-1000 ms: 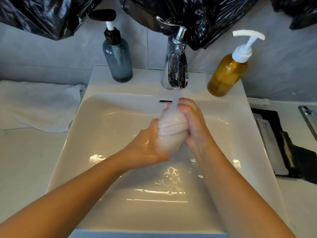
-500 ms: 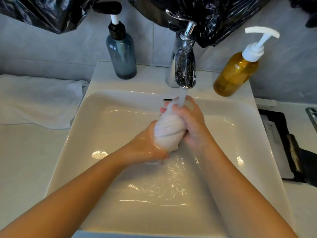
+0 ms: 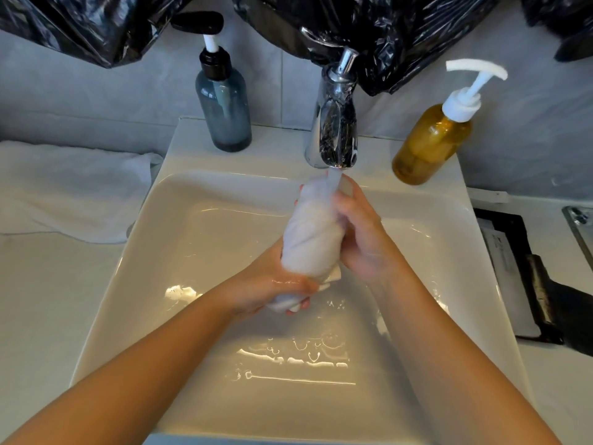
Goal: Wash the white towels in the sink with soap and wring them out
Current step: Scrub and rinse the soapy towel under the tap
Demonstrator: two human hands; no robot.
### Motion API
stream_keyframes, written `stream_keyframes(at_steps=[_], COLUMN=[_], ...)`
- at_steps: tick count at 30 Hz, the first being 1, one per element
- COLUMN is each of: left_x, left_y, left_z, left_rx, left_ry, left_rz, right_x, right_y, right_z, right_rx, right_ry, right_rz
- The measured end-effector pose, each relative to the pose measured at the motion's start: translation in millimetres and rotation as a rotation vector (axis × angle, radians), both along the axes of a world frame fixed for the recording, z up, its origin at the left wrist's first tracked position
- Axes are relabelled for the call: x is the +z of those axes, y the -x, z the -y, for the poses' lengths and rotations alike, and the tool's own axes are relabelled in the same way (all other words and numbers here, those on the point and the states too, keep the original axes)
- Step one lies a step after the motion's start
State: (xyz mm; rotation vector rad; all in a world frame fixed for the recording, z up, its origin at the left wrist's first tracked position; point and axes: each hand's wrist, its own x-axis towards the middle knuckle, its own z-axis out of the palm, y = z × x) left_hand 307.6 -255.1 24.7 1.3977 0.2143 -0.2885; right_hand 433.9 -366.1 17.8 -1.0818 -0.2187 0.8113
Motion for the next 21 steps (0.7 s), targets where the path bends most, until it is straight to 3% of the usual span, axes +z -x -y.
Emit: stream_keyframes(at_steps=[5,9,14,21], left_x=[-3,-21,-38,-36], left_y=[2,-3,2,12], left_z=[2,10,9,1], left_rx=[0.033,0.226,0.339,0.287], left_ry=[-0.179,-0.371,-0.569,-0.349], left_rz=[-0.02,0.015,-0.07,0.004], right_x=[-9,-13,-12,-13], right_y=[19,23,32,32], right_z=[8,8,-2,3], right_rx=[0.074,-0.097,-0.311,-0.218], right_ry=[0.016,0.075,0.176,0.104], right_rz=[-0.089,0.027,-0.014,-0.069])
